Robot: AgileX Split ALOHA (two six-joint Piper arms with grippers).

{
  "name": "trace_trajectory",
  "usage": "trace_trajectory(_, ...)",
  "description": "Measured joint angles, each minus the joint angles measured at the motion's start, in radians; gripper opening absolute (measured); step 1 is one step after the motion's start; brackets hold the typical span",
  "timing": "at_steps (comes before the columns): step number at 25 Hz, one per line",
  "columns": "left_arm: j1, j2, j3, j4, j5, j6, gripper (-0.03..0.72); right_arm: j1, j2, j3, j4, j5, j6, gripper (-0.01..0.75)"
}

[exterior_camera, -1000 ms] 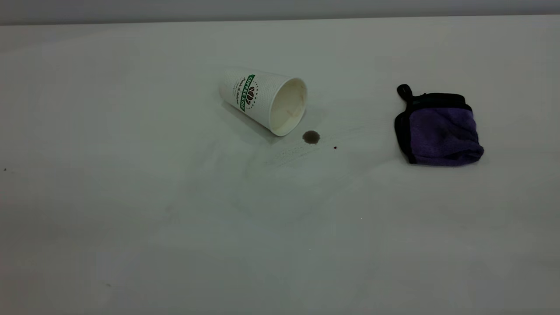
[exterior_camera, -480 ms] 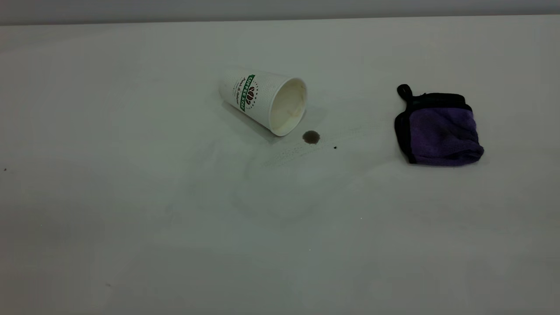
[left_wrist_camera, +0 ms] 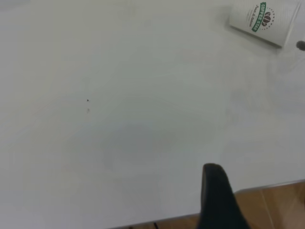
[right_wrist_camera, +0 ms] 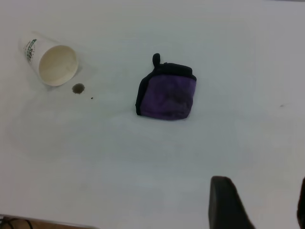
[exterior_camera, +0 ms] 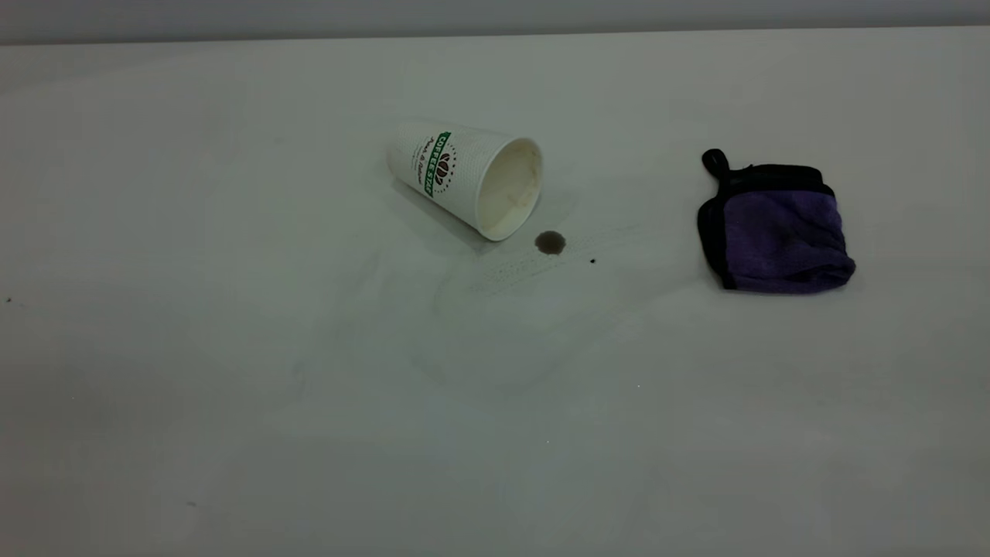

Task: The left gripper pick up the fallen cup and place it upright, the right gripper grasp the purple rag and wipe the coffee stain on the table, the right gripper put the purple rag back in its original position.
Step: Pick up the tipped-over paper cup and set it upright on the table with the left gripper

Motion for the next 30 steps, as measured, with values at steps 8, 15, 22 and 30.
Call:
trace_trajectory(8, 0.0, 0.0, 0.0, 0.0, 0.0, -0.011, 0.473, 0.0, 0.0, 0.0, 0.0, 0.0, 0.0, 0.402)
trace_trajectory(15, 0.0, 0.0, 0.0, 0.0, 0.0, -0.032, 0.45, 0.0, 0.0, 0.0, 0.0, 0.0, 0.0, 0.402)
trace_trajectory(22, 0.0, 0.0, 0.0, 0.0, -0.001, -0.063, 0.403, 0.0, 0.0, 0.0, 0.0, 0.0, 0.0, 0.402)
trace_trajectory(30, 0.0, 0.245, -0.011, -0.004, -0.052, -0.013, 0.421, 0.0, 0.0, 0.0, 0.0, 0.0, 0.0, 0.402)
